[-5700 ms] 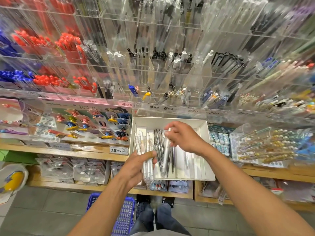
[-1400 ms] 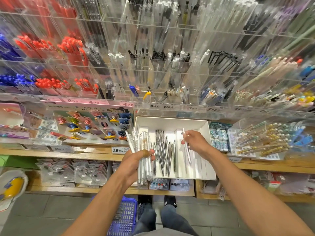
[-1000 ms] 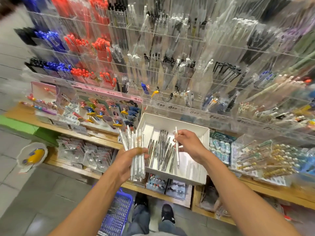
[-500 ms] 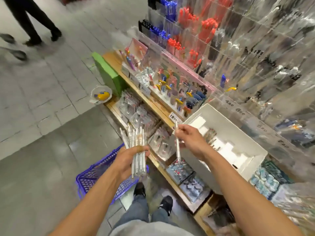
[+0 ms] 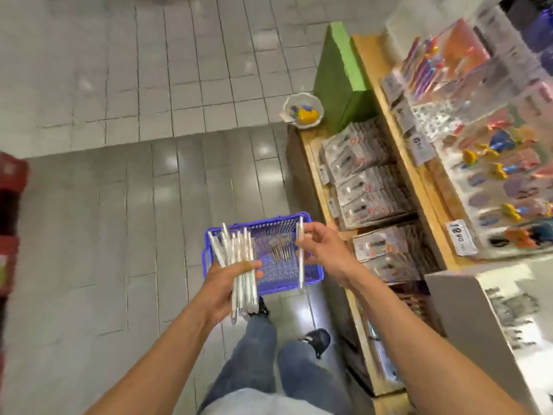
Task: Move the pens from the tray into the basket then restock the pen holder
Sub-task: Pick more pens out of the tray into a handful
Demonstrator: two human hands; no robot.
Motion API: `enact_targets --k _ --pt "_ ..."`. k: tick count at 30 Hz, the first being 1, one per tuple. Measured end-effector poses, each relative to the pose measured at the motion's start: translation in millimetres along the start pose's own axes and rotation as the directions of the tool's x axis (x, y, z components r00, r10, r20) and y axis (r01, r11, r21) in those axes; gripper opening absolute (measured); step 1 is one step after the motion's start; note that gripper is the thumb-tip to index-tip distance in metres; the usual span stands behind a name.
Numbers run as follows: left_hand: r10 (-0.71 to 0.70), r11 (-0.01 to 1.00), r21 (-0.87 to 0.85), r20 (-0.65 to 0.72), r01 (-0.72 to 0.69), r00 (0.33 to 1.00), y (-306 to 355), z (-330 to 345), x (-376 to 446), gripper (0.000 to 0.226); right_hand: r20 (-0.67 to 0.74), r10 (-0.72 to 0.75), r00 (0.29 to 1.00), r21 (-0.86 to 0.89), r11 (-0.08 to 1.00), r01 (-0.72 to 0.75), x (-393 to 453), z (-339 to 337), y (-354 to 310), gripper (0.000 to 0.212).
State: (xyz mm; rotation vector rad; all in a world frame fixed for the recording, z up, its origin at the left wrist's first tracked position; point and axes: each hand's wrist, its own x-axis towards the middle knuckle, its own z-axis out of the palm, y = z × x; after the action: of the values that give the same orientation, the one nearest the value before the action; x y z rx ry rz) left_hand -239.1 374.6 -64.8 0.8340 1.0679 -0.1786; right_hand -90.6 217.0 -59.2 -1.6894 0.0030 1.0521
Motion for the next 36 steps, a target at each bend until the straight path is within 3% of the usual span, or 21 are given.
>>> enact_targets --k 7,14,17,21,23,25,28,29,32,36 --pt "-0.124 0.988 -0.105 -0.127 0.112 0.984 -9.3 -92.5 78.6 0.02 0.029 0.145 0.989 -0.003 0.989 -0.145 98.2 84.8 52.9 0.03" --pt "-0.189 0.979 -0.125 -0.23 0.163 0.955 -67.0 -152.2 217.5 0.021 -0.004 0.27 0.963 -0.074 0.96 -0.269 203.6 128.4 164.7 0.037" --pt "-0.214 0.976 -0.108 -0.278 0.191 0.937 -105.3 -172.5 290.0 0.037 -0.031 0.303 0.952 -0.092 0.948 -0.305 251.7 140.0 223.3 0.033" --pt "-0.254 0.962 0.008 -0.34 0.273 0.906 -158.0 -193.1 382.1 0.083 -0.032 0.314 0.949 -0.182 0.932 -0.314 315.4 152.5 307.1 0.024" --pt "-0.242 0.96 0.043 -0.378 0.278 0.893 -187.4 -199.5 430.4 0.095 -0.017 0.323 0.946 -0.24 0.917 -0.317 353.1 160.7 347.8 0.023" --pt "-0.22 0.957 0.077 -0.44 0.281 0.871 -215.5 -204.1 480.0 0.089 -0.009 0.34 0.94 -0.246 0.911 -0.332 393.7 165.3 387.2 0.029" --pt "-0.112 0.962 0.156 -0.522 0.225 0.845 -247.5 -210.7 543.0 0.045 -0.015 0.326 0.945 -0.294 0.902 -0.316 444.3 173.8 439.5 0.022" --pt "-0.08 0.956 0.196 -0.537 0.217 0.84 -256.3 -212.3 562.2 0.04 -0.021 0.324 0.946 -0.322 0.893 -0.314 461.0 177.0 455.7 0.023" --pt "0.005 0.913 0.337 -0.573 0.23 0.819 -270.1 -215.6 607.1 0.03 -0.026 0.292 0.956 -0.332 0.9 -0.284 501.5 191.0 488.7 0.027" --pt "0.081 0.836 0.474 -0.605 0.276 0.792 -274.6 -217.3 641.5 0.037 -0.099 0.183 0.978 -0.4 0.893 -0.208 541.8 211.4 520.3 0.023"
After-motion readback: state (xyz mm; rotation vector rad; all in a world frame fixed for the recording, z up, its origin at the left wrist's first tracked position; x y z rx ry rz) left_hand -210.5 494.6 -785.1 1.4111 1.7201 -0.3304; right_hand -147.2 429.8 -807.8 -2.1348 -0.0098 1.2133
